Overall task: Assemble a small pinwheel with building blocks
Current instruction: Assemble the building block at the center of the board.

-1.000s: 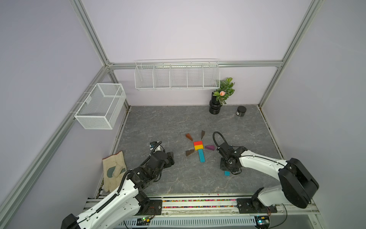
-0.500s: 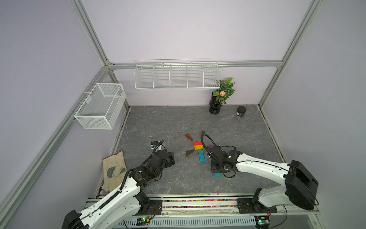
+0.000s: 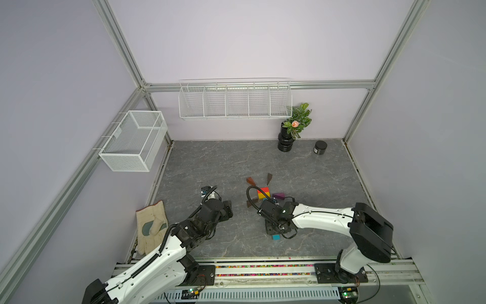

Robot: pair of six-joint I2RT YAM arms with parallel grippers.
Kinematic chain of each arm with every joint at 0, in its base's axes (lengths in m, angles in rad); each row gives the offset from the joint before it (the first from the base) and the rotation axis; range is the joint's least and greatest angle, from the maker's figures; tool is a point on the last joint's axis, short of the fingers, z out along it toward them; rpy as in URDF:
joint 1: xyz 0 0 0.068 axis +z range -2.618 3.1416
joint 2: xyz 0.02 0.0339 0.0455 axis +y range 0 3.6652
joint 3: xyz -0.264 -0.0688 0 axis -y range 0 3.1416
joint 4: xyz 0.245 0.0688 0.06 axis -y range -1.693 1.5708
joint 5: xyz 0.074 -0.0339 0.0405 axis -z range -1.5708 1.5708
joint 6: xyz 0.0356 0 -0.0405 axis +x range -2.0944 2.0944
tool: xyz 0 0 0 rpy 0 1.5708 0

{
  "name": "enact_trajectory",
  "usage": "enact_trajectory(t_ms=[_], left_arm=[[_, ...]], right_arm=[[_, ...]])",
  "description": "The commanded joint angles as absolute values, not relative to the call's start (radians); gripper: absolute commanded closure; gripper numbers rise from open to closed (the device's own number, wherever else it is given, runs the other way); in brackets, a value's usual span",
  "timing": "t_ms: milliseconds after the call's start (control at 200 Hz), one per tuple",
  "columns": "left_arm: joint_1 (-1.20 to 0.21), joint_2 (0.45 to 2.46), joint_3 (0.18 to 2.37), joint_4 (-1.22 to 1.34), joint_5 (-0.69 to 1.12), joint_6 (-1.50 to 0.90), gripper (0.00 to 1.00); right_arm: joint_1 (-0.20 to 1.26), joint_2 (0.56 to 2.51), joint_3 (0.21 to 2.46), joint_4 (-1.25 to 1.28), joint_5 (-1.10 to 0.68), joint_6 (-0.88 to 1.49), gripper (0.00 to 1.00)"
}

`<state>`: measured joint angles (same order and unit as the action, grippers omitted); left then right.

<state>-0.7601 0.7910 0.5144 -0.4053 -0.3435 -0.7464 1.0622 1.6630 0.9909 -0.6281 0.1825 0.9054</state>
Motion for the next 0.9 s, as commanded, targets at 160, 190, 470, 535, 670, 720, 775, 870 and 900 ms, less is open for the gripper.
enact_trajectory(t_ms=[160,190,470,535,670,720,775,870,900], left_arm=[[-0.756,0.783,0.543,-0.411,-0.360,-0.733,0.22],[-0.756,0.785,0.544,-0.412,-0.360,-0.733,0.22],[-0.756,0.782,0.530,-0.414,-0.353,-0.740,0.22],[-0.756,0.782,0.526,-0.412,-0.350,-0.742,0.22],[-0.756,0.785,0.524,-0.408,-0.354,-0.739,0.22],[-0.756,0.786,0.523,-0.407,-0.355,-0.737,0.22],[-0.756,0.785,0.523,-0.407,-0.356,-0.736,0.22],[-0.756,0.786,0.523,-0.405,-0.358,-0.736,0.22],[-0.756,0.785,0.523,-0.406,-0.357,-0.736,0.22]], right_arm=[[1.040,1.706,1.051,-0.653,0.180,0.893,0.51],[1.037,1.708,1.053,-0.655,0.180,0.892,0.52],[1.029,1.730,1.057,-0.671,0.183,0.887,0.60],[1.026,1.736,1.058,-0.669,0.181,0.885,0.62],[1.018,1.747,1.060,-0.663,0.174,0.882,0.65],[1.016,1.749,1.060,-0.663,0.175,0.882,0.65],[1.012,1.749,1.061,-0.660,0.178,0.883,0.66],[1.002,1.748,1.062,-0.657,0.180,0.882,0.67],[0.998,1.749,1.064,-0.657,0.180,0.881,0.67]])
